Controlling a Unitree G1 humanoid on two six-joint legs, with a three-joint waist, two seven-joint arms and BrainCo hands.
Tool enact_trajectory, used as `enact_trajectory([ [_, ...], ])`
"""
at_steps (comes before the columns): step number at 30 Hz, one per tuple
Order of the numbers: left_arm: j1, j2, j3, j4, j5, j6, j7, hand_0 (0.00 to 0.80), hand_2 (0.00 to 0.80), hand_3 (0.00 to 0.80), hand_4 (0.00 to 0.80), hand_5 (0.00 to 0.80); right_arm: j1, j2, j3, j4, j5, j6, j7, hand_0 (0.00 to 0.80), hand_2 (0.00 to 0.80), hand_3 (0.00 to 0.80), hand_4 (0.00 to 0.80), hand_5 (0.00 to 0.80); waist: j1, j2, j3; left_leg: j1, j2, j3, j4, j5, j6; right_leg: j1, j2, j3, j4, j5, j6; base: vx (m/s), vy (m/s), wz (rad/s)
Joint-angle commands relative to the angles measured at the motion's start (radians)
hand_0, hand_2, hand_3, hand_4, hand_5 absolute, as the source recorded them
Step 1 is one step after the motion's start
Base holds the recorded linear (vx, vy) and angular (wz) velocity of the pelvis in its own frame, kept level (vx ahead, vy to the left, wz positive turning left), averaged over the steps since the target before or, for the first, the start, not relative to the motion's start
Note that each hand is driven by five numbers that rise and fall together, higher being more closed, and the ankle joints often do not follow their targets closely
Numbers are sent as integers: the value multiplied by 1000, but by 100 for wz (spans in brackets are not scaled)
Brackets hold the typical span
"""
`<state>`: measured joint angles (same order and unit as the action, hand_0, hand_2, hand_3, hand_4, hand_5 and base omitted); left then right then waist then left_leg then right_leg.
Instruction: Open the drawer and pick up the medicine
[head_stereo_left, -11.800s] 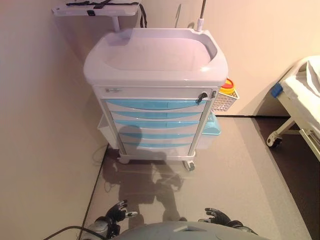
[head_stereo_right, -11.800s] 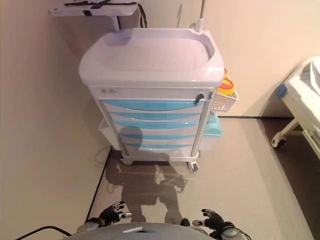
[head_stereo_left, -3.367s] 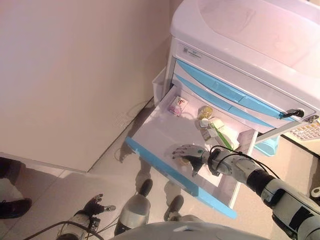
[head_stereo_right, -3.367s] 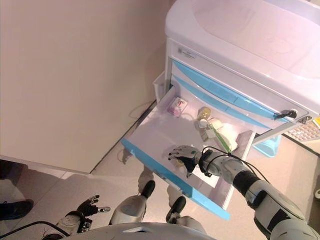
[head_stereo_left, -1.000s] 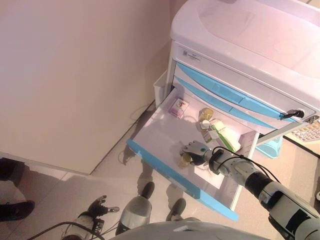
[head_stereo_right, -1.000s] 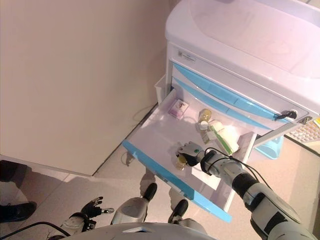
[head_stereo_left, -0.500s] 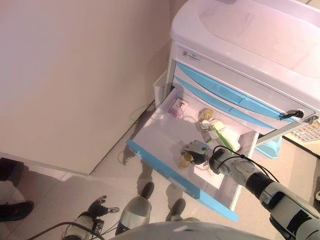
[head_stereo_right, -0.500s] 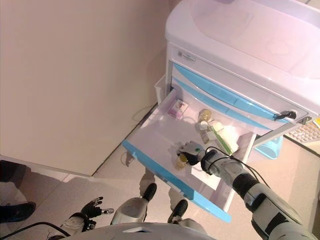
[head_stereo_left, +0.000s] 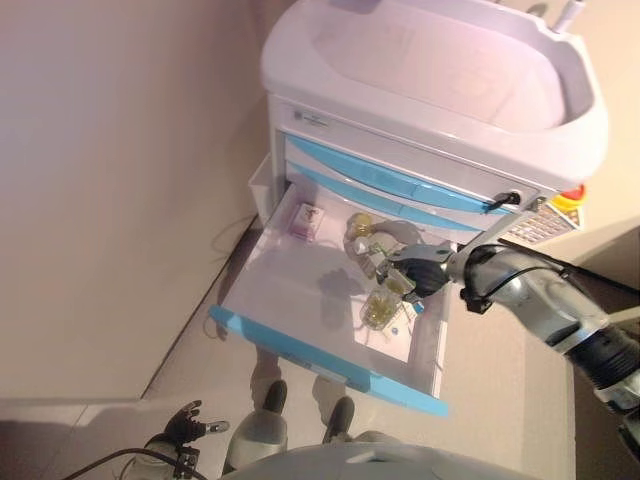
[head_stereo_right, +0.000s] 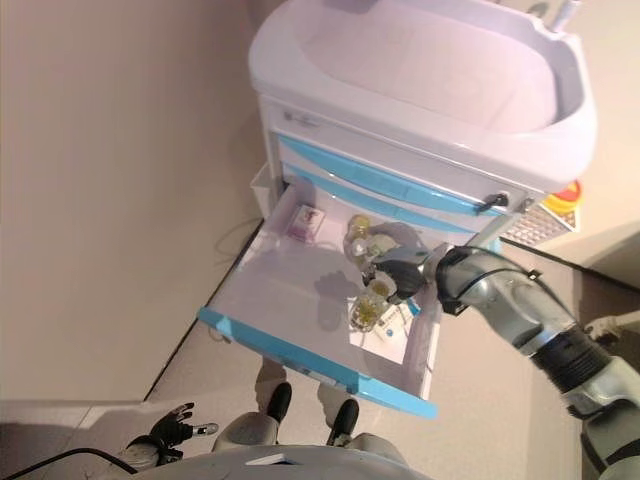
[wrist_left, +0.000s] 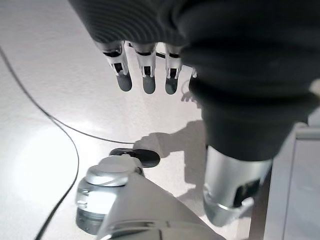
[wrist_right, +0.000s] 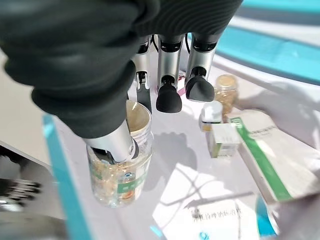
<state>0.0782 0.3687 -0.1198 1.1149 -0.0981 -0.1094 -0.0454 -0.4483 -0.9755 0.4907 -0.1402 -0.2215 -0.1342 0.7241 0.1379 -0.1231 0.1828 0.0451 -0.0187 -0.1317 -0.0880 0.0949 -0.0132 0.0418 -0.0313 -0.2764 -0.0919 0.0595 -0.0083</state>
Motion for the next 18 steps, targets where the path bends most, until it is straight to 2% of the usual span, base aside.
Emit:
enact_trajectory([
  [1, -23, 24, -11, 66, -7, -10, 6, 0, 0, 0, 0, 0, -109, -72, -15, -61, 280, 49, 121, 800, 800, 800, 800, 800, -7, -12, -42, -22, -9, 26, 1, -70, -18, 57, 7, 9, 48, -92, 50, 47, 60, -16],
  [2, -28, 23, -16, 76, -10, -13, 6, 0, 0, 0, 0, 0, -160, -84, -29, -60, 394, 65, 114, 800, 800, 800, 800, 800, -14, -13, -53, -16, -10, 34, 1, -73, -18, 59, 5, 15, 49, -90, 51, 50, 57, -17],
  [4, -34, 20, -24, 80, -14, -12, 9, 0, 0, 0, 0, 0, -210, -80, -39, -47, 474, 95, 69, 800, 800, 800, 800, 800, -19, -14, -61, -10, -12, 40, 1, -75, -16, 61, 5, 23, 47, -88, 52, 52, 60, -21],
  [5, -34, 16, -28, 85, -17, -10, 11, 0, 0, 0, 0, 0, -250, -71, -76, -6, 516, 80, 29, 800, 800, 800, 800, 800, -24, -13, -73, -5, -12, 48, 1, -79, -16, 63, 2, 27, 48, -86, 55, 54, 64, -18],
  [12, -15, -2, -35, 98, -15, -9, 17, 0, 0, 0, 0, 0, -377, -101, -195, 201, 569, -1, -188, 800, 800, 800, 800, 800, -29, -3, -104, 14, -19, 65, 1, -89, -7, 71, -3, 43, 58, -83, 62, 58, 62, -8],
  [18, -3, 3, -43, 122, -21, 3, 18, 0, 0, 0, 0, 0, -510, -159, -189, 401, 588, -25, -344, 800, 800, 800, 800, 800, -17, -6, -114, 28, -32, 57, 1, -96, 0, 80, -4, 39, 63, -85, 62, 60, 36, 1],
])
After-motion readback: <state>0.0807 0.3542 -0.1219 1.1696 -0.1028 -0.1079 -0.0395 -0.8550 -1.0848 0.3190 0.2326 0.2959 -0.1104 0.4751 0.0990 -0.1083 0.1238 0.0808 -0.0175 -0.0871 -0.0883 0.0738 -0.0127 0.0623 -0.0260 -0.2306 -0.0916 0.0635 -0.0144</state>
